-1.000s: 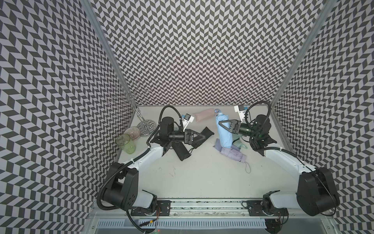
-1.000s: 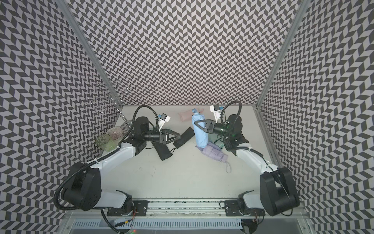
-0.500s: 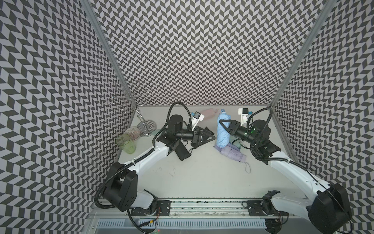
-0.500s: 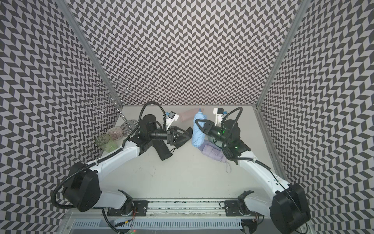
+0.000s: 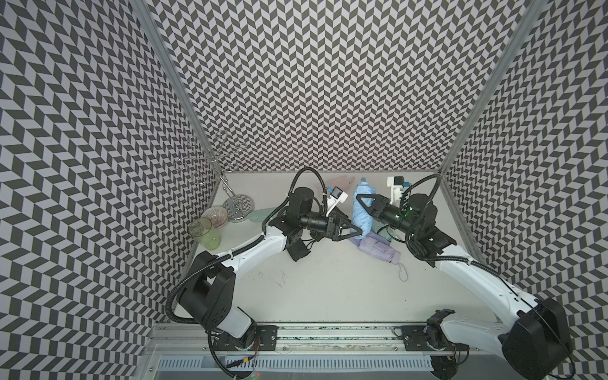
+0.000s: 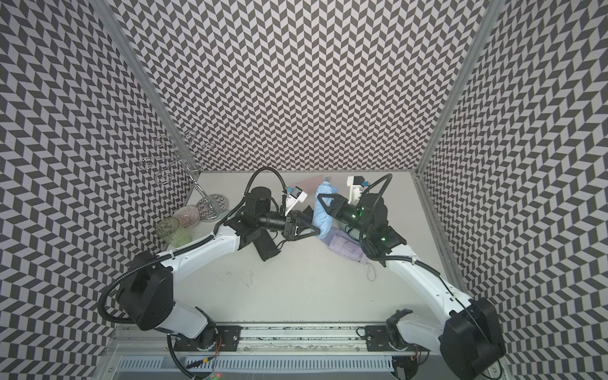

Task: Take umbrellas out of sleeves
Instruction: Pick up the umbrella from the center of the board.

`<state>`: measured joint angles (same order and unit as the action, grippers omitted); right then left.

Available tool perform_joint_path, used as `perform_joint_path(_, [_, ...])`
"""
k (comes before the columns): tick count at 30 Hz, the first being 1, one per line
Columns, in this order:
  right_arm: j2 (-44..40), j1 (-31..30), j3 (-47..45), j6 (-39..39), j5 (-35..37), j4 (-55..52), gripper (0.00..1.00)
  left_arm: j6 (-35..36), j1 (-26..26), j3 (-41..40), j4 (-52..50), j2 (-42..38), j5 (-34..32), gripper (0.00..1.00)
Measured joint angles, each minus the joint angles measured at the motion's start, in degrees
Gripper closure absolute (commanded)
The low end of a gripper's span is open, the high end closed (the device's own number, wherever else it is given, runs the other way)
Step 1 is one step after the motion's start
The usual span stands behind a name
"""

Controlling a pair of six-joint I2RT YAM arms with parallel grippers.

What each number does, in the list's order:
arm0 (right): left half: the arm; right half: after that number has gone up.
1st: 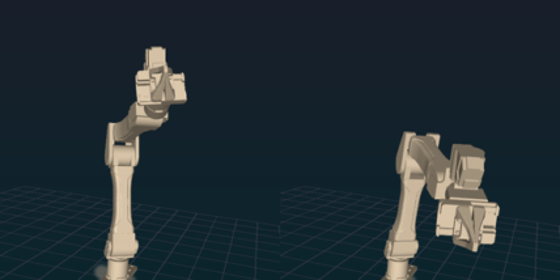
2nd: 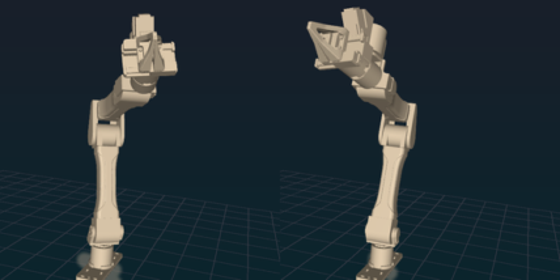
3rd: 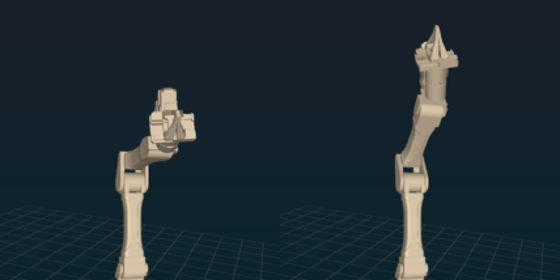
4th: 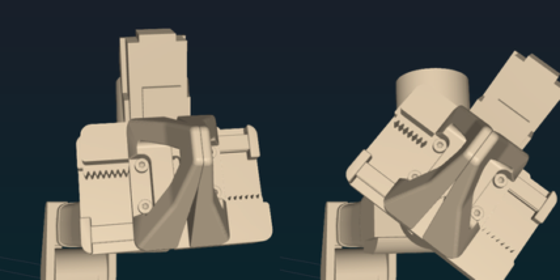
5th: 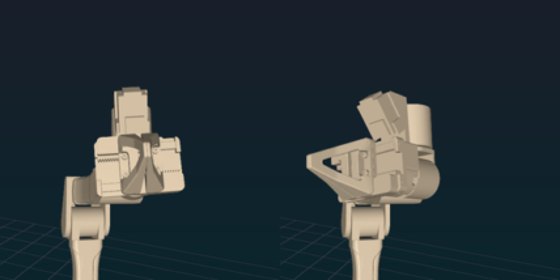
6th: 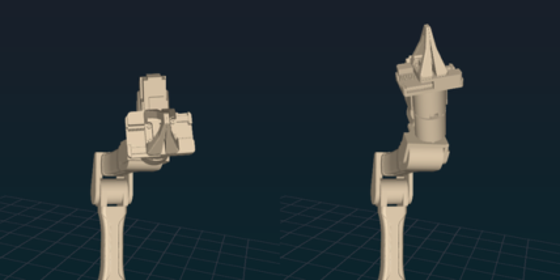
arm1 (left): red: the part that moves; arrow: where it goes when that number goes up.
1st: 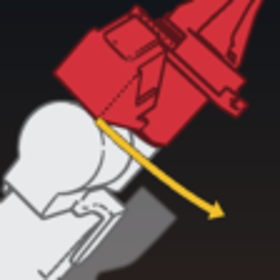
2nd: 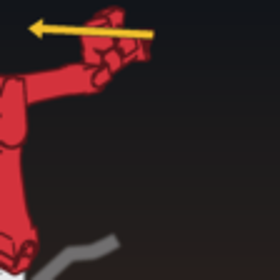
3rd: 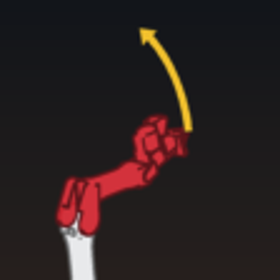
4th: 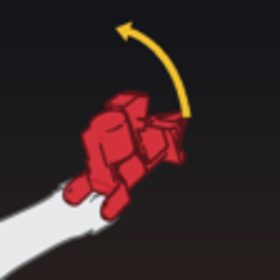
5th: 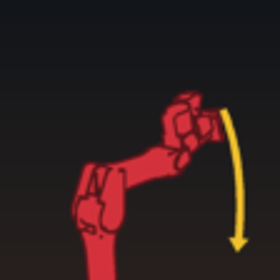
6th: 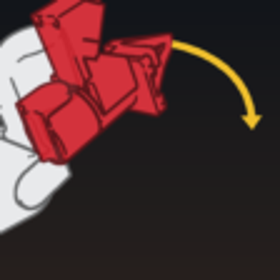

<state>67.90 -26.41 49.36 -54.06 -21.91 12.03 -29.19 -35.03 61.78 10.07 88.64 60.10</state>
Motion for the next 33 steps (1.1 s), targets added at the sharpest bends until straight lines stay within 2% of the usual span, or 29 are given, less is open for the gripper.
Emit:
perform_joint_path(6, [0.0, -0.3, 0.0, -0.1, -0.5, 0.3, 0.68, 0.4, -0.5, 4.1, -1.4, 2.4, -0.3, 0.01])
perform_joint_path(10, [-0.2, -0.3, -0.7, -0.3, -0.8, 1.4, 0.68, 0.6, -1.6, 5.8, -1.7, 3.9, -0.2, 0.1])
perform_joint_path(15, [-0.5, -0.3, -2.5, -0.7, -1.0, 1.8, 0.66, -0.1, -2.5, 6.6, -1.7, 6.6, 1.4, 0.35])
perform_joint_path(16, [-0.5, -0.2, -2.9, -0.9, -1.0, 1.7, 0.65, -0.3, -2.5, 6.7, -2.0, 6.9, 1.9, 0.43])
perform_joint_path(18, [-0.6, -0.2, -3.3, -0.7, -1.0, 1.6, 0.62, -0.5, -2.5, 6.8, -2.7, 7.4, 2.7, 0.67])
perform_joint_path(20, [-1.3, -0.2, -3.5, 0.9, -1.3, 1.9, 0.55, -2.4, -1.9, 7.0, -4.7, 8.0, 3.1, 0.77])
perform_joint_path(22, [-2.4, -0.4, -3.6, 1.3, -1.0, 1.1, 0.4, -1.3, -1.3, 7.8, -5.5, 8.8, 5.1, 0.8])
perform_joint_path(24, [-3.5, -0.3, -3.9, 1.2, -0.6, 0.7, 0.23, 1.3, -1.5, 9.2, -8.1, 9.2, 5.8, 0.8])
perform_joint_path(27, [-5.6, 1.8, -4.0, 1.7, -2.2, -0.5, 0.1, 7.2, -1.6, 11.6, -15.0, 10.3, 6.5, 0.81])
perform_joint_path(29, [-6.0, 5.5, -3.3, 2.9, -5.6, -2.5, 0.01, 12.5, -1.6, 14.1, -21.8, 11.2, 6.7, 0.81])
perform_joint_path(33, [-3.7, 14.9, 0.4, 7.5, -15.5, -9.6, 0.0, 19.1, -1.4, 16.0, -29.8, 11.7, 6.8, 0.81])
